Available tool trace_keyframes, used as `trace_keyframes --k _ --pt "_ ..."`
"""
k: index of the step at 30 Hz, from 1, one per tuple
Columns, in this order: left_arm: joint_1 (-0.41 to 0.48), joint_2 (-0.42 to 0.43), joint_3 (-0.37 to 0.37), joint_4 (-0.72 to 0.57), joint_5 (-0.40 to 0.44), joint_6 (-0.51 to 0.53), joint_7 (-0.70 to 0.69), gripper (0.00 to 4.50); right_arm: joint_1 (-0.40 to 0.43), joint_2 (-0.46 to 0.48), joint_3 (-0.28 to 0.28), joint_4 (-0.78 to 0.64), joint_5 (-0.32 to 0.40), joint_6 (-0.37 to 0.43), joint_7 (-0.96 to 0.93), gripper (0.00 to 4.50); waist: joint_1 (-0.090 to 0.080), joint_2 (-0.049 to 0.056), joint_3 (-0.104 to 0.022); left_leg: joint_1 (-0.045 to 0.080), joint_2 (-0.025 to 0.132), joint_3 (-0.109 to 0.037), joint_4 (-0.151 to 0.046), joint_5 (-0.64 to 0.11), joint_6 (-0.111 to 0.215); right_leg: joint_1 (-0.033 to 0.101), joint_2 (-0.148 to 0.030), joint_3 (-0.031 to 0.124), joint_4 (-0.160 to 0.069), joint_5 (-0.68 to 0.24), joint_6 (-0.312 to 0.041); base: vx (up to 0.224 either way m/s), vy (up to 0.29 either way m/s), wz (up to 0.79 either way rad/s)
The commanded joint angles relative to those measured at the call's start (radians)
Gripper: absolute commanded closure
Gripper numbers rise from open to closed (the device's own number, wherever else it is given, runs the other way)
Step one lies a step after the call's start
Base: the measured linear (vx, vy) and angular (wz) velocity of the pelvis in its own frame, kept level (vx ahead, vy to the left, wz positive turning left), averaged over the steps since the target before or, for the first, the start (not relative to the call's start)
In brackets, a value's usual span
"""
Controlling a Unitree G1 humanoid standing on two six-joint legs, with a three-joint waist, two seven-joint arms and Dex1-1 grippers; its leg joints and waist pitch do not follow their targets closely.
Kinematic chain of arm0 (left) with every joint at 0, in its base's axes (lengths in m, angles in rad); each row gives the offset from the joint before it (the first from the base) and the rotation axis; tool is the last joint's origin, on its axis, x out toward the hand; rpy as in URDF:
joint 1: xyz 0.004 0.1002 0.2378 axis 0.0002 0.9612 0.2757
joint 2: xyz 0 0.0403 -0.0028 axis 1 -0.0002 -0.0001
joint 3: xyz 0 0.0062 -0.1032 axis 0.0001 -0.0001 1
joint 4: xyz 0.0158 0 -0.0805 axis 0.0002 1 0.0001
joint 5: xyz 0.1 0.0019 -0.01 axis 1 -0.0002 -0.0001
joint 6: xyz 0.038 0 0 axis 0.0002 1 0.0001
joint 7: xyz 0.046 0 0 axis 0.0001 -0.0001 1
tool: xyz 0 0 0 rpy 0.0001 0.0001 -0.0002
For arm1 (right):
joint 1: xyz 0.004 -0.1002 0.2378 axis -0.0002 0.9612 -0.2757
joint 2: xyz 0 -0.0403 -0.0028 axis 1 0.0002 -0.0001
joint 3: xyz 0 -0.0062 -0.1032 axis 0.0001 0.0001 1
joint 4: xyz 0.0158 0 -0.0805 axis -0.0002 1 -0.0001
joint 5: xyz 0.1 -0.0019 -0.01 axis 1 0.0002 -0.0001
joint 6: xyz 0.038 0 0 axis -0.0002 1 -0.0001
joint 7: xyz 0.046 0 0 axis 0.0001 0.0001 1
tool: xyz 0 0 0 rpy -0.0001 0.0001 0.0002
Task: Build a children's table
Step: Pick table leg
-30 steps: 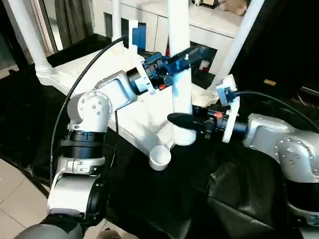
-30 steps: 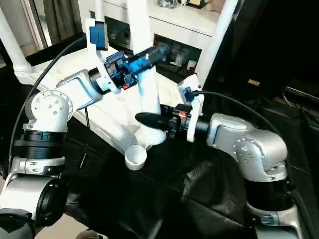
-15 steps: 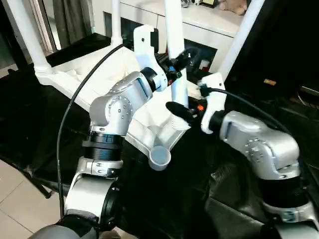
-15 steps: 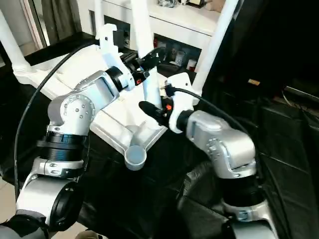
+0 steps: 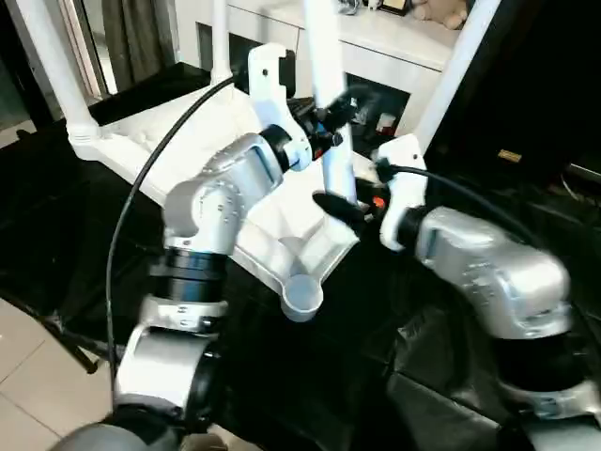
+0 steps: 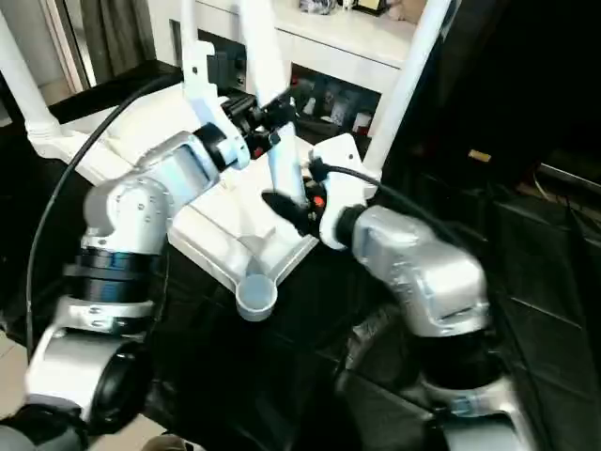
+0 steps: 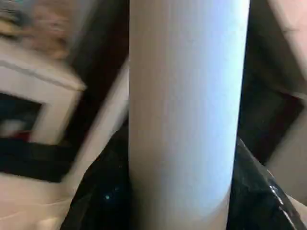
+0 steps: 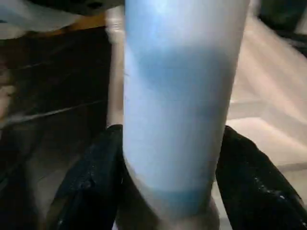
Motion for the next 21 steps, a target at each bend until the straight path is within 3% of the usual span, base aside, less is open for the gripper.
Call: trace_keyframes --k 1,3,7,9,16,20,21 --pt "-0.007 0.016 -0.033 -0.060 -0.052 0.043 -0.096 2.64 0.022 -0.053 -0.042 -0.035 0.047 0.030 0.084 1.38 0.005 0.012 -0.084 0.000 0.005 0.019 -0.064 -0.094 -0.020 0.074 -0.045 0.039 -0.054 -0.145 -0.125 0.000 0.000 0.00" --pt "-0.007 0.030 -0.037 -0.064 -0.064 0.052 -0.132 2.64 0.031 -0.079 -0.047 -0.046 0.063 0.031 0.119 1.34 0.002 0.010 -0.081 -0.004 0.003 0.020 -0.065 -0.097 -0.014 0.074 -0.045 0.037 -0.061 -0.175 -0.133 0.000 0.000 0.00" --pt "-0.014 0.034 -0.018 -0.068 -0.101 0.062 -0.174 2.64 0.046 -0.103 -0.058 -0.052 0.087 0.058 0.141 1.34 0.002 0.013 -0.081 -0.004 0.003 0.019 -0.065 -0.119 -0.025 0.072 -0.047 0.036 -0.071 -0.270 -0.112 0.000 0.000 0.00" --pt "-0.010 0.030 -0.006 -0.092 -0.146 0.082 -0.203 2.64 0.060 -0.106 -0.062 -0.054 0.111 0.077 0.141 1.63 0.002 0.013 -0.080 -0.003 0.002 0.019 -0.065 -0.131 -0.027 0.070 -0.047 0.035 -0.074 -0.288 -0.107 0.000 0.000 0.00" --pt "-0.002 0.028 -0.007 -0.111 -0.174 0.102 -0.228 2.64 0.068 -0.077 -0.068 -0.057 0.138 0.091 0.131 2.16 0.001 0.013 -0.083 -0.004 0.003 0.018 -0.065 -0.118 -0.029 0.070 -0.045 0.034 -0.070 -0.257 -0.118 0.000 0.000 0.00" --pt "-0.013 0.014 0.006 -0.081 -0.140 0.074 -0.158 2.64 0.060 -0.065 -0.074 -0.046 0.136 0.083 0.104 2.35 0.002 0.014 -0.084 -0.004 0.004 0.017 -0.065 -0.105 -0.033 0.071 -0.045 0.035 -0.066 -0.232 -0.122 0.000 0.000 0.00" --pt "-0.026 -0.003 0.024 -0.051 -0.123 0.062 -0.098 2.29 0.055 -0.058 -0.080 -0.038 0.135 0.080 0.087 2.37 0.001 0.013 -0.084 -0.005 0.004 0.018 -0.064 -0.106 -0.033 0.072 -0.045 0.035 -0.066 -0.227 -0.125 0.000 0.000 0.00"
